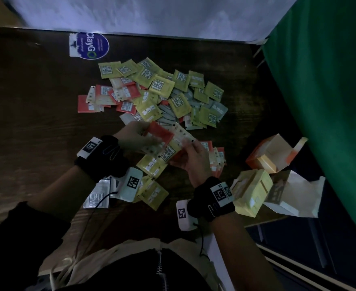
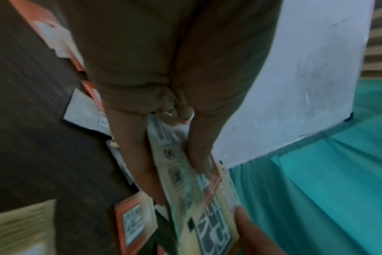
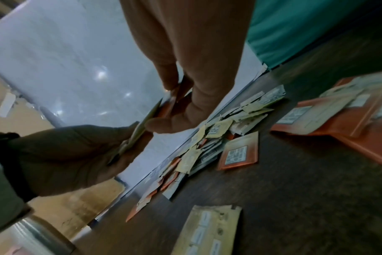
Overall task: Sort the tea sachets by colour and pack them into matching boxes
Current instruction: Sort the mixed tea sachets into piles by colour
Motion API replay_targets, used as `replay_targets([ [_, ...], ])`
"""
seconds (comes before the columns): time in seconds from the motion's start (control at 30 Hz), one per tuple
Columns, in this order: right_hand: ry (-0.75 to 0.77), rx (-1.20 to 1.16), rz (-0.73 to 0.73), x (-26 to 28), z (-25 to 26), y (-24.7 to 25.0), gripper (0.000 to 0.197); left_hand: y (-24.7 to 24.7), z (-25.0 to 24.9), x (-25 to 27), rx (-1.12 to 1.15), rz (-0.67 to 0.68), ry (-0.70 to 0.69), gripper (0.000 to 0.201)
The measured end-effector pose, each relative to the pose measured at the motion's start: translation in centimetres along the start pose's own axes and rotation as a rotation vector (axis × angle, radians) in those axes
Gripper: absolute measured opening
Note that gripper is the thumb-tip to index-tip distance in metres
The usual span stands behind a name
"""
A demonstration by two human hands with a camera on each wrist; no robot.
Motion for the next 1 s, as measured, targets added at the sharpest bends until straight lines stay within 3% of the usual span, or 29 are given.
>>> replay_targets([
  [0.13, -0.053, 0.029, 0.008, 0.3, -0.3, 0.7, 0.017, -0.1, 0.4, 0.4, 0.001, 0.018, -0.002, 0.034],
  [0.23, -0.068, 0.162, 0.028, 0.3, 0.0, 0.5, 0.018, -0.9, 0.3, 0.3, -0.201, 0.081, -0.050, 0.035],
  [0.33, -0.006, 0.306, 0.026, 0.1, 0.1, 0.1, 0.012, -2.3, 0.2, -0.2, -0.375, 0.065, -0.040, 0.056],
  [0.47, -0.015, 0.262, -0.102, -0.5, -0.1, 0.3, 0.014, -2.7, 0.7, -0.6, -0.411, -0.005, -0.010, 0.079],
  [0.7, 0.024, 0.243, -0.199, -0.9, 0.5, 1.9, 0.028, -2.2, 1.3, 0.1, -0.332, 0.083, 0.005, 0.072],
  [0.77, 0.014, 0.265, -0.173, -0.9, 1.1, 2.2, 0.023, -2.3, 1.5, 0.2, -0.314, 0.076, 0.011, 0.065],
  [0.87, -0.042, 0.330, -0.080, -0.8, 1.3, 1.6, 0.034, -3.2, 1.8, 0.2, -0.247, 0.101, 0.041, 0.055],
  [1.0, -0.004, 0.380, -0.061, -0.6, 1.1, 0.9, 0.027, -4.1, 2.1, -0.1, -0.349, 0.095, 0.048, 0.053],
])
Point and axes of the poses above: each hand's wrist, its own x-axis away from the middle knuckle, its own y-axis out of the back of the hand, z = x × y, the point moved 1 cm from there along -x, towards the middle knuckle, and after that the axes turned 8 degrees about z, right-handed, at the moved point
